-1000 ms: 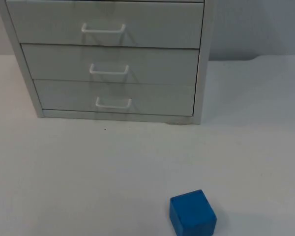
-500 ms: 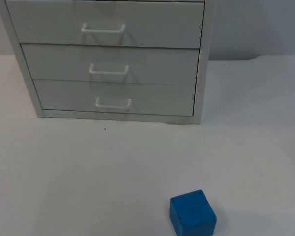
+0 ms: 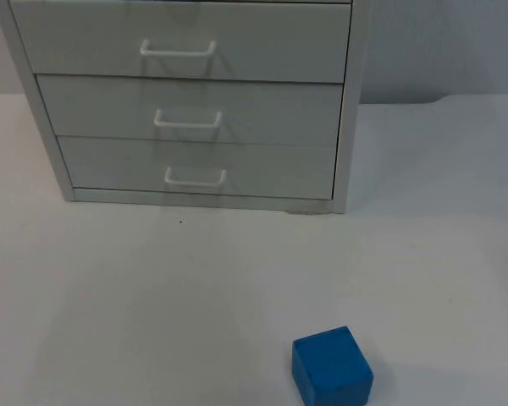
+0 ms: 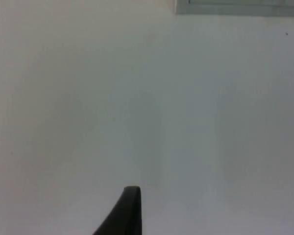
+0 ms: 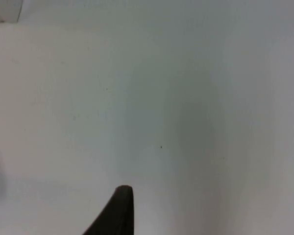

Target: Open the drawer with the left hand, place the block into the drawer with the right hand, then close the drawer with the left hand.

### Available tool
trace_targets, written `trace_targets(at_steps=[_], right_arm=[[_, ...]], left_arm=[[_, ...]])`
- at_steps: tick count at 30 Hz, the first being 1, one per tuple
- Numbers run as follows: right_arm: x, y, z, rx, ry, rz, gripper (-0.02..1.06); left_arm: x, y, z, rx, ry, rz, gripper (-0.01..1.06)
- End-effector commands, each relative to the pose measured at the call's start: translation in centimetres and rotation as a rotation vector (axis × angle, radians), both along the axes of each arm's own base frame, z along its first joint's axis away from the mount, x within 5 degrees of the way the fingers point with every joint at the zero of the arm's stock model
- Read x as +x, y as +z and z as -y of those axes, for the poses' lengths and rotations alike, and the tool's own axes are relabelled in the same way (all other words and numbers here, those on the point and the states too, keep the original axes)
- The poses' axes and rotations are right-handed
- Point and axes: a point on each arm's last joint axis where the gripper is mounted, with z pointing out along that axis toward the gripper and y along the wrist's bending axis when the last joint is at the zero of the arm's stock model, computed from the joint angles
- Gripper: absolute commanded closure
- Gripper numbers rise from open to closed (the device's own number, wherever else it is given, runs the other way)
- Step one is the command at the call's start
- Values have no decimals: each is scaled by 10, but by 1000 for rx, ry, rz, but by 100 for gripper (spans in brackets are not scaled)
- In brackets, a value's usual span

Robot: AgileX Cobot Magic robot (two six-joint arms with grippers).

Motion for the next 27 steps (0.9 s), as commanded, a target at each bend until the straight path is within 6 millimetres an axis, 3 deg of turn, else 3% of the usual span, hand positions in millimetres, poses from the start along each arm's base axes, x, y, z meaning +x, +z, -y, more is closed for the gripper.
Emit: trace_targets(at_steps=[1, 3, 7, 8, 12, 13, 15, 19, 21, 24, 27], right_arm=[[0, 2, 1, 1, -6, 5, -1], [0, 2, 1, 1, -6, 5, -1], [0, 2, 1, 4, -6, 5, -1], [0, 2, 1, 4, -6, 5, -1], [0, 2, 1, 4, -6, 5, -1], [0, 2, 1, 4, -6, 5, -1], [0, 2, 1, 5, -8, 5, -1], [0, 2, 0, 17, -10, 5, -1], [0, 2, 0, 21, -10, 5, -1], [0, 2, 0, 21, -10, 7, -1], [1, 2, 0, 21, -10, 15, -1]], left_arm=[[11, 2, 3, -15, -35, -32, 7], [16, 3, 5, -32, -53, -40, 10], [33, 8, 11, -80, -126, -59, 28], [33, 8, 11, -80, -126, -59, 28], [47, 10, 14, -76, -196, -61, 61], [47, 10, 14, -76, -196, -61, 61], [52, 12, 20, -92, -296, -49, 75], [60, 14, 27, -136, -374, -37, 73], [69, 18, 32, -116, -404, -16, 66], [84, 30, 49, -67, -493, 22, 58], [95, 38, 66, -10, -586, 36, 58]])
